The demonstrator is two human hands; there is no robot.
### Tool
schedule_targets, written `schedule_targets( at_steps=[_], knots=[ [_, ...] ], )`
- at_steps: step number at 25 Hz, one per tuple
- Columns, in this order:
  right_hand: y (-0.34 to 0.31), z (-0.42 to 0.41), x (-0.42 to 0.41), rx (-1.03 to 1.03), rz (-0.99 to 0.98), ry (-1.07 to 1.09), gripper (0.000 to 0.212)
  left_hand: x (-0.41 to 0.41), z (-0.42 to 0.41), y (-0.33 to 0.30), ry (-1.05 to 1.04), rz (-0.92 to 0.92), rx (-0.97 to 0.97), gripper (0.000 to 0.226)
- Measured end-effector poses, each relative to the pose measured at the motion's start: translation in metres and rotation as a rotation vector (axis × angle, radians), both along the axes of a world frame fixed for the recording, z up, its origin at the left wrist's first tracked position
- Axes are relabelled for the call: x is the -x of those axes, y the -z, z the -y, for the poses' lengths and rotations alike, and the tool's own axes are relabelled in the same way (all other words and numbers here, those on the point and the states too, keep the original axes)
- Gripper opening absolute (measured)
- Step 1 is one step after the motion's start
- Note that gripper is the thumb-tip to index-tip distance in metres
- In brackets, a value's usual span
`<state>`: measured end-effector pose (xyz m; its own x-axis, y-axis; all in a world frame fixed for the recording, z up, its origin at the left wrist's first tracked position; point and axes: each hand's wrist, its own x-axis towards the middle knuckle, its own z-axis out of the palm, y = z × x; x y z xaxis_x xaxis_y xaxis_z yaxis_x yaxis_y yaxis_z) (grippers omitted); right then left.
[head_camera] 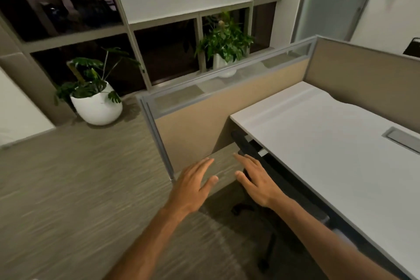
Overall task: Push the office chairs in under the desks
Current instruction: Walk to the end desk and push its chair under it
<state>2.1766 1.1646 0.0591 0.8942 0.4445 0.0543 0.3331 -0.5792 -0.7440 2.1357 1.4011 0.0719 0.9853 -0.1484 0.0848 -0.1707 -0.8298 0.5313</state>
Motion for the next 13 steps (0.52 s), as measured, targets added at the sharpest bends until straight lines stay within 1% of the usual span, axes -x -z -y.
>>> schedule_targets(
  at_steps=[1, 2, 5, 6, 10, 11, 13],
  knots=[
    [-0.004, 0.000, -0.001, 0.013, 0.006, -0.012, 0.066, -0.004, 0.000, -0.002, 0.003, -0.005, 0.004, 0.064],
    [-0.004, 0.001, -0.014, 0.021, 0.006, 0.005, 0.067, -0.024, 0.000, -0.002, 0.023, -0.009, 0.016, 0.065],
    [-0.004, 0.013, -0.053, 0.043, -0.013, 0.127, 0.069, -0.093, 0.010, 0.005, 0.121, -0.055, 0.038, 0.062],
    [-0.005, 0.013, -0.052, 0.052, 0.000, 0.126, 0.069, -0.095, 0.011, 0.004, 0.128, -0.041, 0.028, 0.060],
    [0.006, 0.043, -0.070, 0.064, -0.011, 0.384, 0.074, -0.172, 0.051, 0.013, 0.388, -0.057, 0.017, 0.058],
    [0.006, 0.046, -0.069, 0.076, -0.008, 0.390, 0.074, -0.179, 0.053, 0.013, 0.393, -0.028, 0.019, 0.058],
    [0.017, 0.057, -0.066, 0.073, -0.030, 0.549, 0.070, -0.212, 0.075, 0.013, 0.545, -0.017, 0.012, 0.057]
  ],
)
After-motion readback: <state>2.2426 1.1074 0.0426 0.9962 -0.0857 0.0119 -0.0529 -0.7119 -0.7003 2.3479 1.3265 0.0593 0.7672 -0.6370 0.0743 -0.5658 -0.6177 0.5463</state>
